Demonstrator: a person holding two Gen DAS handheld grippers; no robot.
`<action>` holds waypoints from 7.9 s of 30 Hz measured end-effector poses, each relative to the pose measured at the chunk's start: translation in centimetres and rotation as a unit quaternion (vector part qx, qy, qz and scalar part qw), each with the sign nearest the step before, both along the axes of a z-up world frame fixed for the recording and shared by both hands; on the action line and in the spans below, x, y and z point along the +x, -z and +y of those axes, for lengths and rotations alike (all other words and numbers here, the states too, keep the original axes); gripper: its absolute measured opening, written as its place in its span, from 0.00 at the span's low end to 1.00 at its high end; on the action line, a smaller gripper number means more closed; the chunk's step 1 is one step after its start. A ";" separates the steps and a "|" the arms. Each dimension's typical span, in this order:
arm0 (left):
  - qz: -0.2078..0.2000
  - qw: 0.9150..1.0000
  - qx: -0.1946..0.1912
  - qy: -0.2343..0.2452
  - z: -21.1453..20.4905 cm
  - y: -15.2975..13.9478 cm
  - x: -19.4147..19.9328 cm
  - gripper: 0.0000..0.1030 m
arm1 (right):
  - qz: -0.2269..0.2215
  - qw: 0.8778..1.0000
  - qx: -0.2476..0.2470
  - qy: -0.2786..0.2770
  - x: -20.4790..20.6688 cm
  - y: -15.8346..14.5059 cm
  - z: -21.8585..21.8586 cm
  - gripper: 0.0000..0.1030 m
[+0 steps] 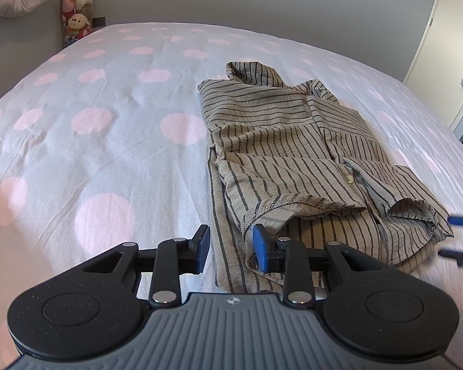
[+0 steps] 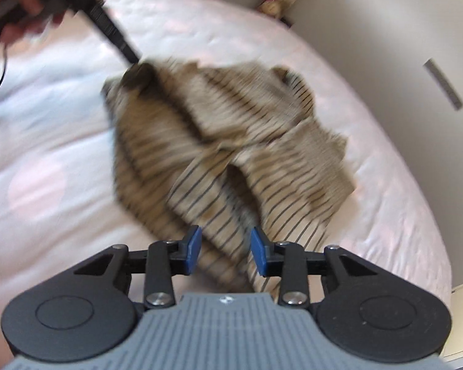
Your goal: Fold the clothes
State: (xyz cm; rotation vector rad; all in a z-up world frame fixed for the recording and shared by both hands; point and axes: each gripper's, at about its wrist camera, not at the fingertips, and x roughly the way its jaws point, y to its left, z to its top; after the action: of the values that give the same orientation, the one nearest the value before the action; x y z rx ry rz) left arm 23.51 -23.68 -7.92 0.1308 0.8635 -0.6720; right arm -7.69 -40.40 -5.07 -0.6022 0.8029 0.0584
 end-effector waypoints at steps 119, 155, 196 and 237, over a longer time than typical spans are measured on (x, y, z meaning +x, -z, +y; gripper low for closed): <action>-0.387 0.759 0.376 0.364 -7.3 9.7 -10.2 0.07 | -0.034 0.969 -0.204 -0.136 4.8 9.4 -3.0 0.12; -0.196 0.760 0.401 0.471 -0.8 4.8 -22.9 0.24 | 0.123 0.982 -0.058 -0.132 -4.9 2.3 0.4 0.29; -0.037 0.869 0.205 0.449 -5.1 6.6 -7.5 0.43 | 0.181 0.958 0.186 -0.119 11.1 5.4 -11.9 0.52; -0.135 0.899 0.203 0.364 -5.9 4.1 -6.9 0.02 | 0.063 0.991 0.096 -0.069 11.7 2.7 -11.0 0.07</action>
State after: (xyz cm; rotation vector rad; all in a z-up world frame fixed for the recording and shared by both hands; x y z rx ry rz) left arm 16.59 -29.57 -11.98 0.9407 0.6616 -1.1288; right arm 4.06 -51.44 -7.78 -0.4743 0.8660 0.2986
